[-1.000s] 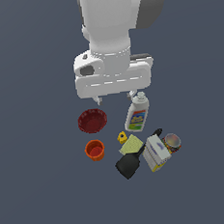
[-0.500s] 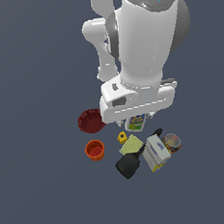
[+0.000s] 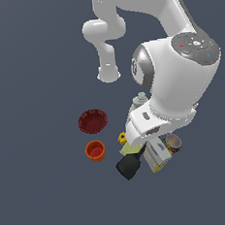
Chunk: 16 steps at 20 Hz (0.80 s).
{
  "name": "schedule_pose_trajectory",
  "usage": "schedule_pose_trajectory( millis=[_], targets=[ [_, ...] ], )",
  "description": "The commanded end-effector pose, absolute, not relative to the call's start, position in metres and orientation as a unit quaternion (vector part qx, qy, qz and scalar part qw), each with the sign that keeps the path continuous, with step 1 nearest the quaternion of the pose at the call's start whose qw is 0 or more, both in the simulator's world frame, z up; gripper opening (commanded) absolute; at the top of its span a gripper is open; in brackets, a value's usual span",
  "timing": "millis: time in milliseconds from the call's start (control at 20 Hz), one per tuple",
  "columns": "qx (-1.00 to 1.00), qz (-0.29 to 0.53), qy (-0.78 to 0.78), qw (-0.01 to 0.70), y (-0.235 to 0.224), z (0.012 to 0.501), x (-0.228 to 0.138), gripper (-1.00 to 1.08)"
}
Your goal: Pick up a designated object from a clutter of objects.
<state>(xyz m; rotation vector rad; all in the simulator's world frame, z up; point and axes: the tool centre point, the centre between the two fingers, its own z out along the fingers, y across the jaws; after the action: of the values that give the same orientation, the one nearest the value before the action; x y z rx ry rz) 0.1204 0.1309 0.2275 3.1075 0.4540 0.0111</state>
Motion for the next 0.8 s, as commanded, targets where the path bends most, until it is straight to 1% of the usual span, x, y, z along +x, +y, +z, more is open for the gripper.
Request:
schedule_pose_trajectory(
  millis=[0,300,750],
  targets=[
    [0.988,0.002,0.152,0.001,0.141,0.218,0.126,1.00],
    [0.987,0.000,0.162,0.000,0.155,0.205,0.132,1.00],
    [0.987,0.000,0.163,0.000,0.157,0.194,0.132,1.00]
  ],
)
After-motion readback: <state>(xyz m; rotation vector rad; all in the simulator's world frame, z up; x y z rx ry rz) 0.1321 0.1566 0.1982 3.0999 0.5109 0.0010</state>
